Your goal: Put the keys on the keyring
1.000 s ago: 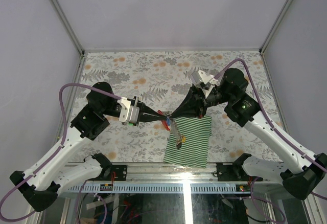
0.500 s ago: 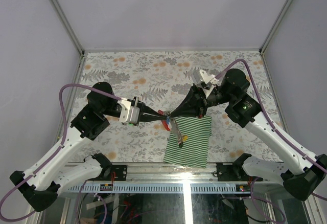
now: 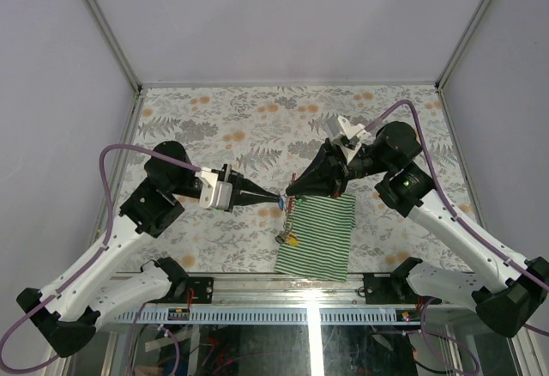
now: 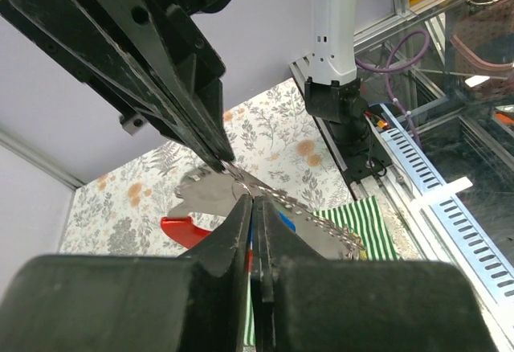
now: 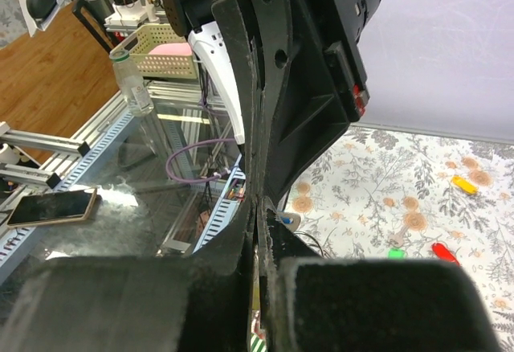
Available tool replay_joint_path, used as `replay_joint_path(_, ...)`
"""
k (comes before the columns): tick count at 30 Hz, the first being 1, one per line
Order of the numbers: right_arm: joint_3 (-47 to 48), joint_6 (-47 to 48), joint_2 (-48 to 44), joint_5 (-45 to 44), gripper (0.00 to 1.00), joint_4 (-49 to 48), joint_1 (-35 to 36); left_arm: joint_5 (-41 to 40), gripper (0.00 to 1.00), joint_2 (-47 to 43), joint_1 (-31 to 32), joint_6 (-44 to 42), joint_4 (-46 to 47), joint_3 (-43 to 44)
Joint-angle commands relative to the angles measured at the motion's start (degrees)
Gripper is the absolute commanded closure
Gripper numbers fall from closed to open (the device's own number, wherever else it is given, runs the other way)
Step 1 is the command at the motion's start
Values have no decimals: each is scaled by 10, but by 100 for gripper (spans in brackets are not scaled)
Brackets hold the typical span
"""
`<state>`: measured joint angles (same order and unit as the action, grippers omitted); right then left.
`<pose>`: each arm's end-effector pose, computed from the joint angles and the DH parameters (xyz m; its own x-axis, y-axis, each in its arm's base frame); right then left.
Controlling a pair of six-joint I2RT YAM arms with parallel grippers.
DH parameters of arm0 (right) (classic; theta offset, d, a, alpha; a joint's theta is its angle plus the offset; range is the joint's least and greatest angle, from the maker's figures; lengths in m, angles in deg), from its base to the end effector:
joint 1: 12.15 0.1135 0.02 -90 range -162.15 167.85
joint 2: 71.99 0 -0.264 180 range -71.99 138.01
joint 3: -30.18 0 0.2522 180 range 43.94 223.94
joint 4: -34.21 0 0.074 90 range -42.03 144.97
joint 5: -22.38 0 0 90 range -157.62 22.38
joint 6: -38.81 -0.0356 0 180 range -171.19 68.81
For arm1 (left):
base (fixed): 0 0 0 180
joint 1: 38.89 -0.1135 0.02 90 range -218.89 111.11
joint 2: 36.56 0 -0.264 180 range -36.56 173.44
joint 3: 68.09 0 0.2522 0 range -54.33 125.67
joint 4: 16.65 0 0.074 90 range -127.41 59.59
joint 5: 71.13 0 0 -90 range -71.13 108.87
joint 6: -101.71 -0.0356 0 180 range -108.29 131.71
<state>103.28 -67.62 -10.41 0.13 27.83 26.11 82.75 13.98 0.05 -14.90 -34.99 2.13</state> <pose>0.1560 0.1650 0.4229 -0.0304 0.1124 -0.9932 -0.9565 -0.2918 -0.0037 0.1194 -0.1376 0.4044 0.4529 -0.1125 -0.8844 0.8635 -0.1917 0.4666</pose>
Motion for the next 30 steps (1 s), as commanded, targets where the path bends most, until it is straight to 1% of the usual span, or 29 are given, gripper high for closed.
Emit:
replay_joint_path(1,9,-29,-35,-35,100,-108,1,2,100,-16,-1,41,53,-34)
replay_joint_path(7,-1,-52,-37,-44,100,-146,1,-3,100,-20,0,73,111,-57)
replay_joint_path(12,-5,-48,-39,-48,100,-142,0,-14,100,-26,-1,76,117,-61)
replay_joint_path(16,3,8,-48,-65,100,-73,0,-49,100,-40,-1,82,130,-66)
replay_joint_path(19,3,40,-55,-85,100,-46,1,-78,100,-51,-2,109,163,-81)
replay_joint_path(21,8,65,-57,-98,100,-20,0,-99,100,-52,-1,125,160,-83)
replay_joint_path(24,26,124,-61,-123,100,64,1,-139,100,-50,-1,128,108,-85)
replay_joint_path(26,34,159,-69,-147,100,113,1,-181,100,-48,0,138,65,-93)
replay_joint_path(29,41,199,-82,-185,100,174,0,-269,100,-44,-1,180,23,-123)
replay_joint_path(30,43,208,-85,-198,100,189,1,-310,100,-41,-1,214,16,-135)
